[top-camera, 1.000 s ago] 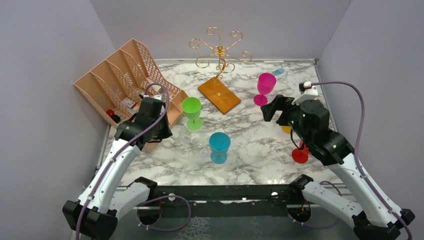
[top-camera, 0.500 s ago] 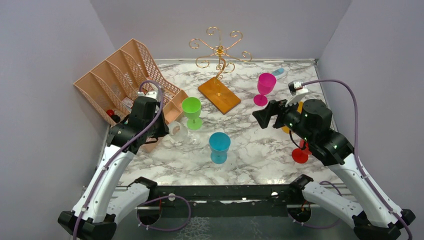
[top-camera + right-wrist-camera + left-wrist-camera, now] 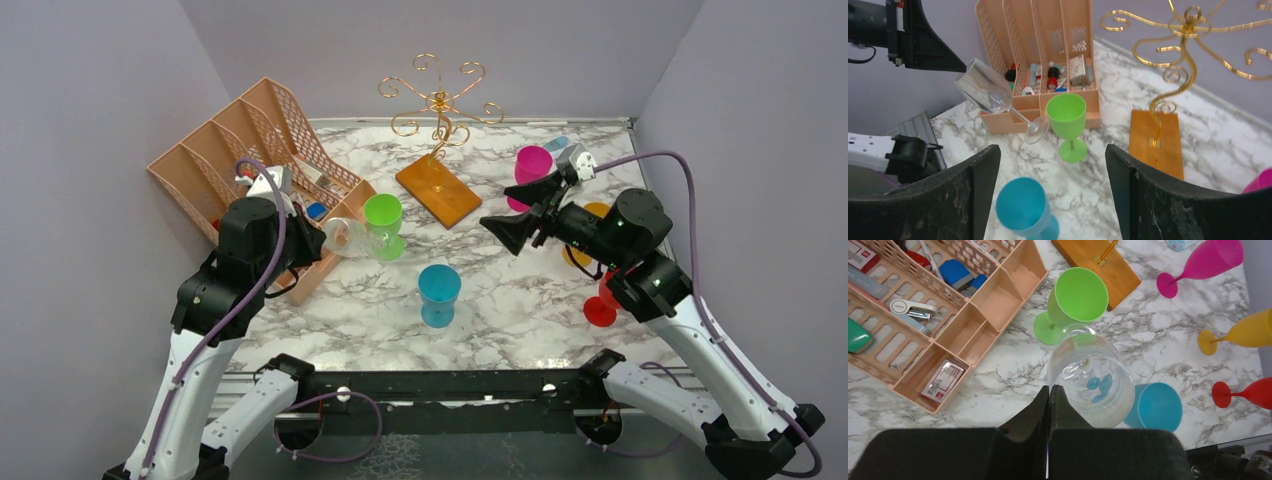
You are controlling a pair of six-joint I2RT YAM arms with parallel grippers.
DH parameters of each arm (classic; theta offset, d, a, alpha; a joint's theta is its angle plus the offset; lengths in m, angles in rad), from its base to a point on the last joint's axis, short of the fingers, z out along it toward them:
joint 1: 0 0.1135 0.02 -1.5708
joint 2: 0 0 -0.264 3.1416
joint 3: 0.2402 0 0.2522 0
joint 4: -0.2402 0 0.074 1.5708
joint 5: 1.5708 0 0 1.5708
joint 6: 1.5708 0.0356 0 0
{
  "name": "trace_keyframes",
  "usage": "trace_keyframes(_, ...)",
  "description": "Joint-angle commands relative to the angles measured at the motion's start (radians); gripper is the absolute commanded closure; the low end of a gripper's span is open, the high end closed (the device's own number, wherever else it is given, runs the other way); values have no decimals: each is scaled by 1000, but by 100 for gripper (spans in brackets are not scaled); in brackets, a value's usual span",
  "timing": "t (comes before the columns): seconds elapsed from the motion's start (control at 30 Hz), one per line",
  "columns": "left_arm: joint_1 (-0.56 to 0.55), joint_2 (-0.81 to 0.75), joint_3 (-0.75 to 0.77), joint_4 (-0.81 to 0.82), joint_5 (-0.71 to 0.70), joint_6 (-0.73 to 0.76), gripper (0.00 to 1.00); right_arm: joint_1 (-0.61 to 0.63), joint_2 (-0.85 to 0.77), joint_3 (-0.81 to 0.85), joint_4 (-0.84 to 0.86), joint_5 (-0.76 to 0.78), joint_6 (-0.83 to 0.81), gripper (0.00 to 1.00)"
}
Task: Place the wine glass upside down on the wine glass rack
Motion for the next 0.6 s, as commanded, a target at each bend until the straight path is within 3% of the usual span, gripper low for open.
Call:
trace_keyframes(0.0, 1, -48, 42, 86, 47, -37, 100, 5, -11, -85, 336, -87, -193, 21)
trace_keyframes(0.07, 1, -52, 63, 93, 72, -52, 100, 5, -9, -108, 415, -94, -261, 21)
trace_keyframes(0.17, 1, -53, 94, 115, 152, -74, 100, 6, 5, -136, 458, -256, -427, 25)
trace_keyframes(0.37, 1, -52, 143, 156, 303, -105, 100, 6, 15, -177, 347, -584, -784, 34)
trace_keyframes(0.57, 1, -74, 117, 239, 427, -137, 100, 6, -10, -287, 382, -592, -917, 37)
